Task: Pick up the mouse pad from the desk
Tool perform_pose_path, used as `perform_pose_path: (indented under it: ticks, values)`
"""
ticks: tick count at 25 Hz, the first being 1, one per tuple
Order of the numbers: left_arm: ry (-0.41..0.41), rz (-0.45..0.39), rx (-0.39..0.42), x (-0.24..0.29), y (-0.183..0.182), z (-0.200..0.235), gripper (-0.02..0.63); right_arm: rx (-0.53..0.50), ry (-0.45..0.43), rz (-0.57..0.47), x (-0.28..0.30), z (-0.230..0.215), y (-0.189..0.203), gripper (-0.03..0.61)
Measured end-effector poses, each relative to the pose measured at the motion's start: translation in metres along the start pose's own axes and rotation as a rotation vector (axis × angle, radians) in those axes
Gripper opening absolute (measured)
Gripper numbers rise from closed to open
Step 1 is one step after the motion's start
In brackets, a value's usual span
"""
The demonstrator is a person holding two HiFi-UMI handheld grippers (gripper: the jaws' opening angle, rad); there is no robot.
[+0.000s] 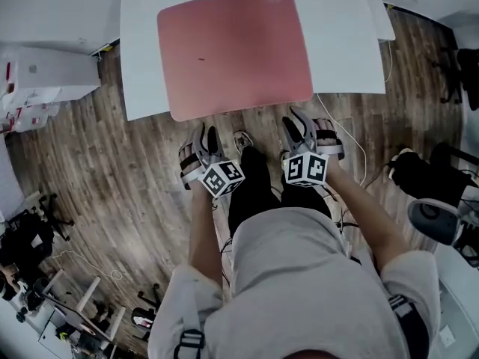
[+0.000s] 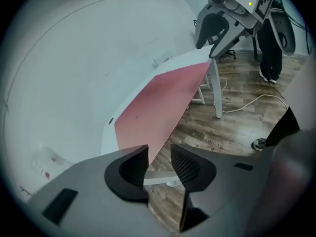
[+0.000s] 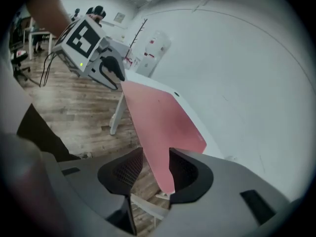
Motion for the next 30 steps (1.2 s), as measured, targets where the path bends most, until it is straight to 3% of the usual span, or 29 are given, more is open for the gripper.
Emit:
perform_pose_path:
  ticks: [4,8,13,18,20,26,28,30]
  values:
    - [-0.003,-0.012,0.182,0.029,0.014,0.002,0.212,-0.179,0.038,0.072,0.032,0.013,0.000,0.204]
    - [0.029,-0.046,0.327,0.048,0.016,-0.002,0.236,-0.250,0.026,0.137,0.055,0.025,0.010,0.227]
    - [0.081,-0.093,0.384,0.065,0.019,0.003,0.236,-0.255,0.029,0.191,0.076,0.028,0.004,0.230]
    - [0.080,-0.117,0.356,0.073,0.027,0.012,0.231,-0.272,0.033,0.199,0.089,0.025,-0.005,0.229]
    - [0.069,-0.120,0.348,0.071,0.026,0.014,0.171,-0.280,0.032,0.197,0.090,0.020,-0.006,0.224]
    - [0.111,-0.071,0.253,0.064,0.019,0.019,0.121,-0.339,-0.049,0.187,0.086,0.013,-0.006,0.215]
    - [0.118,-0.051,0.234,0.063,0.018,0.022,0.096,-0.341,-0.082,0.177,0.084,0.013,-0.009,0.192]
    - [0.110,-0.038,0.227,0.062,0.016,0.027,0.070,-0.334,-0.079,0.152,0.079,0.010,-0.014,0.121]
Point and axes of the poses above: the fingertips, and each gripper's own axes: x forward along the fingers, z to its left, y out of its underside, the point moved 7 cm from there along -x, backward along the fingers, and after that the axes turned 1 degree about x, right-handed, at the moved point
